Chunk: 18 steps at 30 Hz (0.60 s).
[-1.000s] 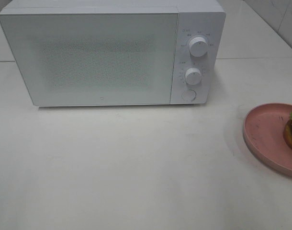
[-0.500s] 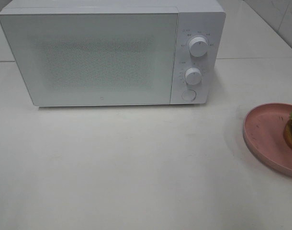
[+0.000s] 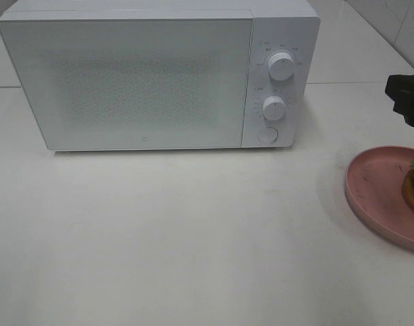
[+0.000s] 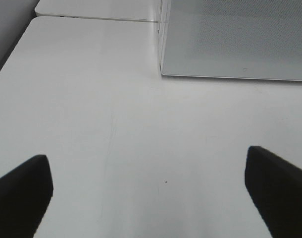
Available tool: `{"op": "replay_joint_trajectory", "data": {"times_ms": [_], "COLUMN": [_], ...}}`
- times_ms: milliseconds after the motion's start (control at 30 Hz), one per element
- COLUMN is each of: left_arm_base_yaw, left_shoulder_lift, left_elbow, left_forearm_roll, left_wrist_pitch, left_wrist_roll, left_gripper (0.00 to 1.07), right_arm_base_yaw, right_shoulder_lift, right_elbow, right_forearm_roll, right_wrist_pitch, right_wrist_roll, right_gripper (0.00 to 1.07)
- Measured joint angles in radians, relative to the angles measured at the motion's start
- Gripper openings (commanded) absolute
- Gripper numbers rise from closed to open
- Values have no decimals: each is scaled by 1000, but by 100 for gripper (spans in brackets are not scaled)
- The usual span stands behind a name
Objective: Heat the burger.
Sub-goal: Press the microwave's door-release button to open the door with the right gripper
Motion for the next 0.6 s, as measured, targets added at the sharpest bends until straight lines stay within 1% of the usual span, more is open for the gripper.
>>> {"op": "replay_joint_trajectory", "data": {"times_ms": [33,100,133,200,233,267,300,367,500,533,567,600], "left_arm_base_yaw": [0,0,0,0,0,0,0,0,0,0,0,0], "left_shoulder_lift": [0,0,0,0,0,0,0,0,0,0,0,0], "left_elbow": [0,0,0,0,0,0,0,0,0,0,0,0], "left_forearm_roll": [0,0,0,0,0,0,0,0,0,0,0,0], "left_wrist_pitch": [0,0,0,0,0,0,0,0,0,0,0,0], "left_wrist_roll": [0,0,0,0,0,0,0,0,0,0,0,0], "left_gripper": [98,98,98,98,98,98,98,98,98,98,98,98], "right_arm_base_yaw": [0,0,0,0,0,0,0,0,2,13,43,43], "right_shoulder_lift": [0,35,35,68,68,70,70,72,74,77,79,79], "right_elbow": [0,36,36,81,81,90,90,116,129,132,133,133], "right_forearm_roll": [0,79,79,241,241,285,285,417,457,463,468,468], "right_wrist_pitch": [0,-98,-98,-199,-199,-218,-218,-266,-275,-284,-296,-296], "right_wrist_roll": [0,-66,-66,-146,-146,-153,-153,-167,-169,-169,-175,-175], "right_gripper": [72,72,72,72,72,72,72,72,72,72,72,72]}}
